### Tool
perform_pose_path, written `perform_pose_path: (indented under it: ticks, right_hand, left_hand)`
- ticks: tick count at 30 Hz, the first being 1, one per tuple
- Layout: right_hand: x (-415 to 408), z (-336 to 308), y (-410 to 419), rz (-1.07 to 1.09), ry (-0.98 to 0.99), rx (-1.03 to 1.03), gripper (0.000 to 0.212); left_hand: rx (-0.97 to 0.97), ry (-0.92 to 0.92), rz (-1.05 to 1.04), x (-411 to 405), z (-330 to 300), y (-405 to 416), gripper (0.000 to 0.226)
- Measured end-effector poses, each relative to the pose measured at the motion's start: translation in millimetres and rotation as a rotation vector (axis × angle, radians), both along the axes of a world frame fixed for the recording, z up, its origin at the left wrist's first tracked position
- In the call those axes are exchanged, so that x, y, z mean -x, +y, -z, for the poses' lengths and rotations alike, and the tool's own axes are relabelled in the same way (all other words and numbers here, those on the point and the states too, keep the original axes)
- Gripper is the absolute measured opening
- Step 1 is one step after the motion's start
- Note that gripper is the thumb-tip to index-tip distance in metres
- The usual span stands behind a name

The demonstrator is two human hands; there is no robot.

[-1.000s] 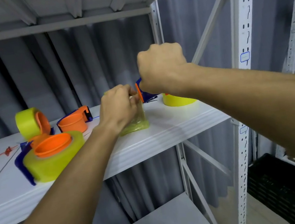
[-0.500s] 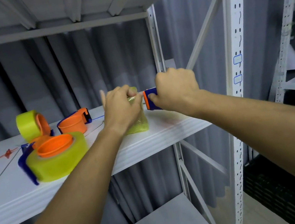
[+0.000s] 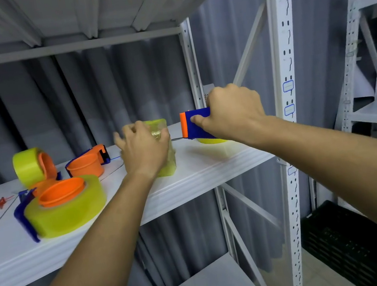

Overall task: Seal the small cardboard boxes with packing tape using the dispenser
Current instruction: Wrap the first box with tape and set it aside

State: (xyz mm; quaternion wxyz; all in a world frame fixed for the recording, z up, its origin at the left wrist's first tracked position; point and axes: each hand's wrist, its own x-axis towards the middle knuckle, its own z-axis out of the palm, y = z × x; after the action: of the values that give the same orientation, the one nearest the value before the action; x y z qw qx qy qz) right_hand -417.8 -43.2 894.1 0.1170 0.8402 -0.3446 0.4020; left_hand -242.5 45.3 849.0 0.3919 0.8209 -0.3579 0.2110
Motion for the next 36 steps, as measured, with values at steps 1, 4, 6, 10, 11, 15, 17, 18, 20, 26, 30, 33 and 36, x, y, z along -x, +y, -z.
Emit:
perform_pose_path:
  ticks: [1,4,6,10,11,15,17,18,20,26,30,33,36]
  right_hand:
    - [0,-1,0,-0.005,-0.006,-0.008,0.043]
    - [-4,1,3,-0.035,-0.012,-0.036,0.046]
    - [-5,3,5,-0.055,-0.010,-0.052,0.046]
    - [-6,6,8,-0.082,0.004,-0.063,0.041]
    - [-5,7,8,-0.085,0.006,-0.063,0.040]
    - [-7,9,8,-0.092,0.023,-0.062,0.039]
    - [-8,10,10,-0.093,0.026,-0.053,0.040]
    - [-8,10,11,-0.094,0.027,-0.043,0.041]
    - [-9,10,15,-0.099,0.035,-0.031,0.042]
    - [-3,7,36,-0.118,0.022,-0.031,0.045]
    - [7,-1,61,-0.115,0.017,-0.021,0.045]
    - [16,-8,80,-0.096,0.020,-0.003,0.042]
    - [29,-12,103,-0.051,-0.005,0.006,0.047]
  left_hand:
    - [-0.006,-0.002,0.010,-3,-1,1,0.055]
    - [0.027,-0.019,0.046,-8,-4,6,0.052]
    - [0.075,0.064,0.054,-8,-5,9,0.052]
    - [0.080,0.218,-0.022,-7,-5,12,0.076]
    - [0.070,0.231,-0.040,-8,-6,13,0.080]
    - [0.081,0.273,-0.019,-10,-9,21,0.080]
    - [0.097,0.267,-0.002,-9,-9,25,0.078]
    - [0.105,0.259,0.002,-8,-9,28,0.077]
    - [0.123,0.241,0.012,-6,-9,34,0.076]
    - [0.185,0.142,0.046,3,-14,63,0.075]
    - [0.216,0.102,0.087,15,-24,86,0.075]
    - [0.238,0.073,0.116,28,-27,103,0.073]
    - [0.259,0.056,0.148,41,-28,119,0.073]
